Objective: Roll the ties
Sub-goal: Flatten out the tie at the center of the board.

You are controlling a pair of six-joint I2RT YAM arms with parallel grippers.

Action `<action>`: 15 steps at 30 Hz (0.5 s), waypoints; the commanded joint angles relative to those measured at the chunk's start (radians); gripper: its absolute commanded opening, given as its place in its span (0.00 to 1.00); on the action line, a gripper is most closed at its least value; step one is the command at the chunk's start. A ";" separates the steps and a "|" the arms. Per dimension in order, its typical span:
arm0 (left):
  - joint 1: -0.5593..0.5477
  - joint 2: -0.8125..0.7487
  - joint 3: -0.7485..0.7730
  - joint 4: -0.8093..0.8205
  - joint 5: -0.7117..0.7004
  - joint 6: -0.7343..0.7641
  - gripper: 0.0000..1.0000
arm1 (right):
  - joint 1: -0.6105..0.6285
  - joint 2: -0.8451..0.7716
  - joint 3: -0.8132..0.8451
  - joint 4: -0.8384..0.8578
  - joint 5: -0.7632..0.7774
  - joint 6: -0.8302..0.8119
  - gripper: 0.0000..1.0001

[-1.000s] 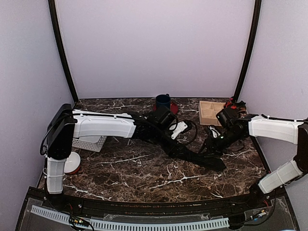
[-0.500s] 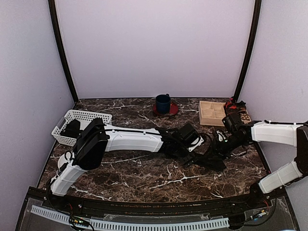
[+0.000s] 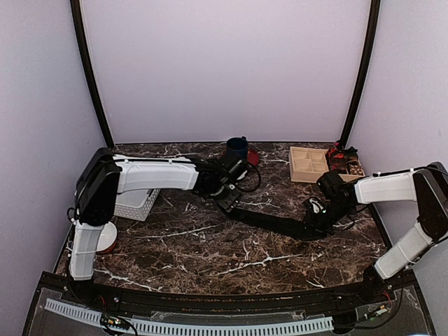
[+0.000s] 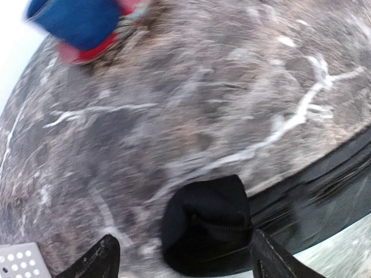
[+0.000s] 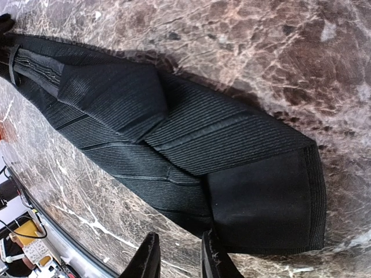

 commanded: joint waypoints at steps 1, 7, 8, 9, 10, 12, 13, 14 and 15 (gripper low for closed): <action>0.060 -0.210 -0.201 0.044 0.156 -0.020 0.80 | 0.003 0.024 0.011 -0.003 0.026 -0.011 0.25; 0.204 -0.330 -0.404 -0.009 0.275 -0.130 0.70 | -0.014 0.011 0.036 -0.037 0.050 -0.013 0.24; 0.210 -0.347 -0.418 -0.016 0.271 -0.121 0.69 | -0.019 0.005 0.040 -0.040 0.052 -0.012 0.24; 0.209 -0.370 -0.432 -0.004 0.295 -0.098 0.70 | -0.022 -0.002 0.043 -0.045 0.055 -0.013 0.24; 0.207 -0.393 -0.441 0.012 0.318 -0.082 0.70 | -0.025 -0.006 0.051 -0.051 0.057 -0.016 0.24; 0.207 -0.429 -0.452 0.068 0.378 -0.065 0.73 | -0.026 -0.021 0.070 -0.056 0.061 -0.019 0.24; 0.207 -0.437 -0.451 0.096 0.414 -0.054 0.75 | -0.026 -0.029 0.080 -0.054 0.063 -0.017 0.24; 0.207 -0.433 -0.438 0.120 0.442 -0.049 0.77 | -0.026 -0.037 0.091 -0.044 0.053 -0.016 0.23; 0.207 -0.419 -0.418 0.132 0.461 -0.045 0.78 | -0.026 -0.040 0.103 -0.038 0.043 -0.011 0.23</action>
